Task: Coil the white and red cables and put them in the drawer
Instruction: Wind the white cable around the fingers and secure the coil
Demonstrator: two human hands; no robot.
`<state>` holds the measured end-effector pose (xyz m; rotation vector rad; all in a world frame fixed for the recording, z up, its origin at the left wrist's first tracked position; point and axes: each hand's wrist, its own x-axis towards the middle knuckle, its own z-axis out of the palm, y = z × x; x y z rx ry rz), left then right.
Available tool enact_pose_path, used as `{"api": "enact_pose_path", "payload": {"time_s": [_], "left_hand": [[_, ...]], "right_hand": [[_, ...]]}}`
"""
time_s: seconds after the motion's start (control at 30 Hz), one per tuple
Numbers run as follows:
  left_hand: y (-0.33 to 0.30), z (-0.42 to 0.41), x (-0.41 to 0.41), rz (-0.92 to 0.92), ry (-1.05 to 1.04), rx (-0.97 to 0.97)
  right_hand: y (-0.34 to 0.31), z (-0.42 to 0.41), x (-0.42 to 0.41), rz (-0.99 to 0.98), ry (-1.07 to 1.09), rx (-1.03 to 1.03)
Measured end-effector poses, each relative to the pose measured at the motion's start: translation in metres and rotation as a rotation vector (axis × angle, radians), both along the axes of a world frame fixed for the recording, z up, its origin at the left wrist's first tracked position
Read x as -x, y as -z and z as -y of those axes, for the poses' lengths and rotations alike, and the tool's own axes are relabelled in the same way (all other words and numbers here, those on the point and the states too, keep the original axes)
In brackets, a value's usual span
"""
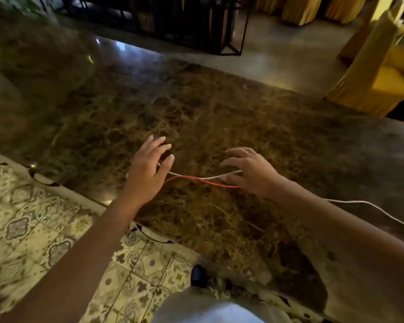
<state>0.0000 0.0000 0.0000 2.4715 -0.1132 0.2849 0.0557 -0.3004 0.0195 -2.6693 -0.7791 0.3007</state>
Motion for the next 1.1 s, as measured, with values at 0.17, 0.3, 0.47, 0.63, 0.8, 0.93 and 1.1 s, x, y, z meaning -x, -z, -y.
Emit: {"api": "enact_pose_path", "payload": {"time_s": [0.17,0.3,0.47,0.63,0.8,0.93,1.1], "left_hand": [[0.001,0.005,0.001,-0.041,0.015,-0.033],[-0.01,0.019,-0.011,-0.021,0.103,0.028],[-0.03,0.054,-0.036,0.034,0.298,0.049],[-0.027,0.099,-0.062,0.069,0.404,0.105],[-0.029,0.136,-0.075,0.005,0.476,0.163],[-0.029,0.158,-0.072,-0.084,0.589,0.233],[-0.044,0.172,-0.061,-0.391,0.69,0.381]], "right_hand": [[0.013,0.001,-0.002,-0.008,-0.076,-0.122],[-0.004,0.007,-0.007,-0.053,-0.035,-0.346],[-0.043,0.021,-0.013,-0.124,0.099,-0.64],[-0.062,0.048,-0.019,-0.216,0.168,-0.974],[-0.066,0.082,-0.023,-0.381,0.305,-1.285],[-0.048,0.098,-0.032,-0.491,0.491,-1.38],[-0.031,0.106,-0.04,-0.456,0.663,-1.316]]}}
